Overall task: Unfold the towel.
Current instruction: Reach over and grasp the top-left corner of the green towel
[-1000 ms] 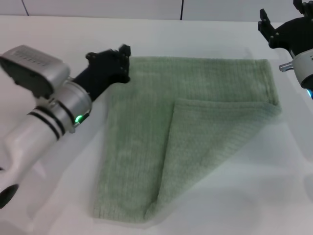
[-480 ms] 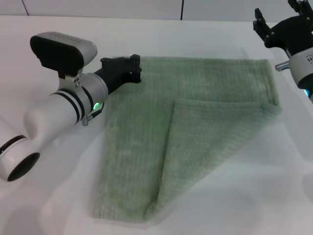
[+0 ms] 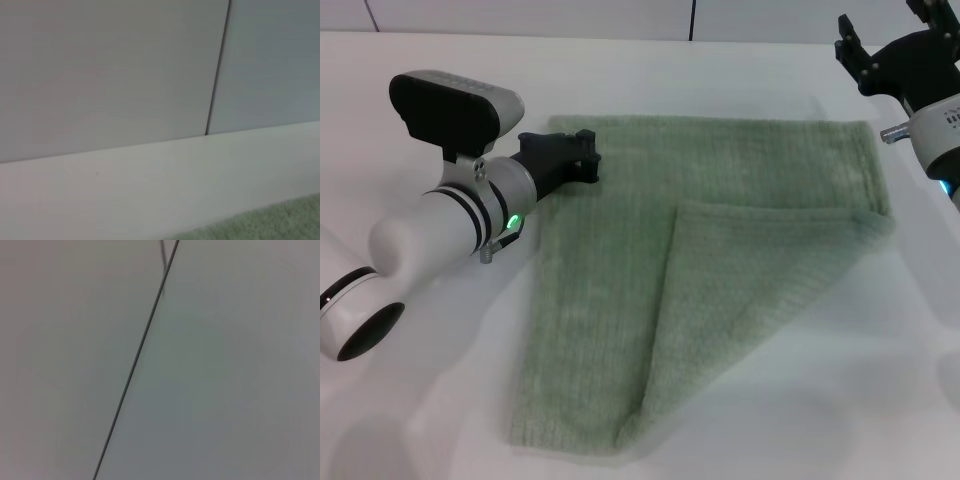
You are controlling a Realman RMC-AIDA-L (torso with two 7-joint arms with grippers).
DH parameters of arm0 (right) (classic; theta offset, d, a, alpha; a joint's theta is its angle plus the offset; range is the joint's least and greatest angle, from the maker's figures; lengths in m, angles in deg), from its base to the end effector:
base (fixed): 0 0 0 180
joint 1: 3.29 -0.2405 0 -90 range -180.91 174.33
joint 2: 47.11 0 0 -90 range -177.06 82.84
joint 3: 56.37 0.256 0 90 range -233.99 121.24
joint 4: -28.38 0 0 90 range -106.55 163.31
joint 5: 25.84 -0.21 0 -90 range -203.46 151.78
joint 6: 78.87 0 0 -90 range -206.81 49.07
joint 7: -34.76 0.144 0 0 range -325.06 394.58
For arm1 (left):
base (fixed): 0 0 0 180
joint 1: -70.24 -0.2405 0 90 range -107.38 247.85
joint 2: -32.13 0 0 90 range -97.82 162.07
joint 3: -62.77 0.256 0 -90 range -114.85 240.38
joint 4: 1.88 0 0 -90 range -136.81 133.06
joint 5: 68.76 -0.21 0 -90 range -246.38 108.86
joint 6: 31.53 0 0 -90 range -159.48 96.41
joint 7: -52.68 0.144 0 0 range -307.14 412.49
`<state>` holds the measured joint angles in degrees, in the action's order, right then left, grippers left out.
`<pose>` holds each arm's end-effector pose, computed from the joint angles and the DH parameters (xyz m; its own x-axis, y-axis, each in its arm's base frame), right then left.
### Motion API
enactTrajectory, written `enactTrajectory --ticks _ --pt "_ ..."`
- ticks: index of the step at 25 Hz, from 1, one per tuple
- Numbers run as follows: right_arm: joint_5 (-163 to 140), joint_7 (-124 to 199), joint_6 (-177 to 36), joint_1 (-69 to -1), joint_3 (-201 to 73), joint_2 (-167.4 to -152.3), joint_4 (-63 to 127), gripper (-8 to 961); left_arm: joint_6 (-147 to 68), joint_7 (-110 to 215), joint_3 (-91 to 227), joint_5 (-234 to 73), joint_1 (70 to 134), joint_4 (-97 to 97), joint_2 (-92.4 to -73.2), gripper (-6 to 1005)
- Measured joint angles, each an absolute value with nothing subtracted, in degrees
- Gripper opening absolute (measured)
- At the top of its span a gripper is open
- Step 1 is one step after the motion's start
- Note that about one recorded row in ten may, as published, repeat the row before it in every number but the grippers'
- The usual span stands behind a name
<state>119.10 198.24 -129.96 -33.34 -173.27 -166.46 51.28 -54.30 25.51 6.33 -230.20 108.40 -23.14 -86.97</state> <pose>0.2562 0.3894 -0.0325 0.8946 0.1347 -0.4260 -0.3926 -0.2183 -0.8934 -0.2558 0.3974 -0.1009 0.7312 0.4056 0.5485 0.6822 -0.4288 -0.5923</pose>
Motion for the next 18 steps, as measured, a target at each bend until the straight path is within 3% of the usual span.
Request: enactTrajectory --ticks 18 --pt "119.1 198.4 -129.8 -33.5 -174.1 -166.47 51.2 760 -52.6 25.5 6.4 -230.2 108.5 -22.7 -86.96 -2"
